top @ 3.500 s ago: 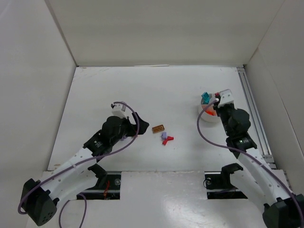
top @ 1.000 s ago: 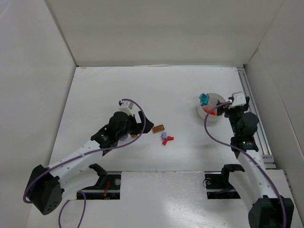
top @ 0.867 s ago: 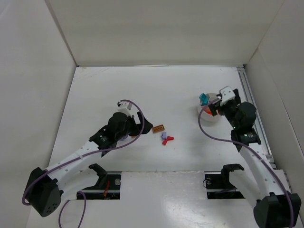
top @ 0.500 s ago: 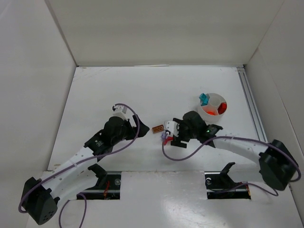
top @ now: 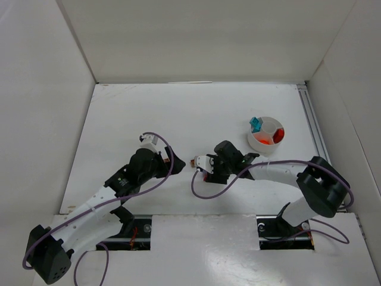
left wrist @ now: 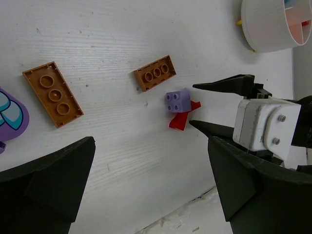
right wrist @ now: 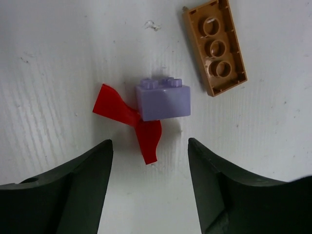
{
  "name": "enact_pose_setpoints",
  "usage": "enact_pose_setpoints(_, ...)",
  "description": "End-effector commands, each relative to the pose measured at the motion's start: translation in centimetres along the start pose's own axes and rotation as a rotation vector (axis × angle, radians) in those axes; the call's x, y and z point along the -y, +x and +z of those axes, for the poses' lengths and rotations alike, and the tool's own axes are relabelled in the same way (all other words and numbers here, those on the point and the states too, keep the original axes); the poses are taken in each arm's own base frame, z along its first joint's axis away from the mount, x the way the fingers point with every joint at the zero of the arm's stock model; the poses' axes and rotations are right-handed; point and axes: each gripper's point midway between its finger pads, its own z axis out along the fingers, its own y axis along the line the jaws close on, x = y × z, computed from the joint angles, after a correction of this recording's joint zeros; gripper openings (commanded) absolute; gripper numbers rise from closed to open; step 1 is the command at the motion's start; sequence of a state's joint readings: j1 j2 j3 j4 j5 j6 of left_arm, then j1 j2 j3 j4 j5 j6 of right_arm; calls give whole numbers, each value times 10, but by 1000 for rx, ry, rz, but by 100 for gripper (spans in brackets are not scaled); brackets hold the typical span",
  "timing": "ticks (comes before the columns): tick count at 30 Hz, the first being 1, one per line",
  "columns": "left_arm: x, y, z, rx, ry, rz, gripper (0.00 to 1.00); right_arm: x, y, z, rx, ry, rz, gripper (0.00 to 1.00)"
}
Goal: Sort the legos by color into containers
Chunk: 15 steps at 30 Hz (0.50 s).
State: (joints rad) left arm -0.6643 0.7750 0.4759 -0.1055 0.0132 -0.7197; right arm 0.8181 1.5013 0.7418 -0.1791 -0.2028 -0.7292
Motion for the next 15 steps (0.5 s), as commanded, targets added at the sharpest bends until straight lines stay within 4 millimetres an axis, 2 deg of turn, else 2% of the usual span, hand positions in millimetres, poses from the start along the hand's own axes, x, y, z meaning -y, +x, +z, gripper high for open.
enact_pose_setpoints(1,-2,-4,1,27,3,-10,100,17,-11,5,44,23,22,66)
enact_pose_setpoints(2,0,-2,1,20,9,-10,100,19,-13,5,50,28,20,66)
enact_pose_setpoints(3,1,-4,1,28,17,-10,100,19,-10,6,47,22,30,61)
enact_pose_setpoints(6,-2,1,3,9,10,0,100,19,-14,7,76,9,35,52)
enact_pose_setpoints(8,-1,0,4,15,17,0,100,19,-18,7,107,-9,27,50)
enact_pose_setpoints(13,4,2,3,3,43,18,100,22,-21,8,142,-25,7,28)
enact_pose_setpoints(15,4,4,4,-3,51,18,100,17,-18,9,142,-38,9,24)
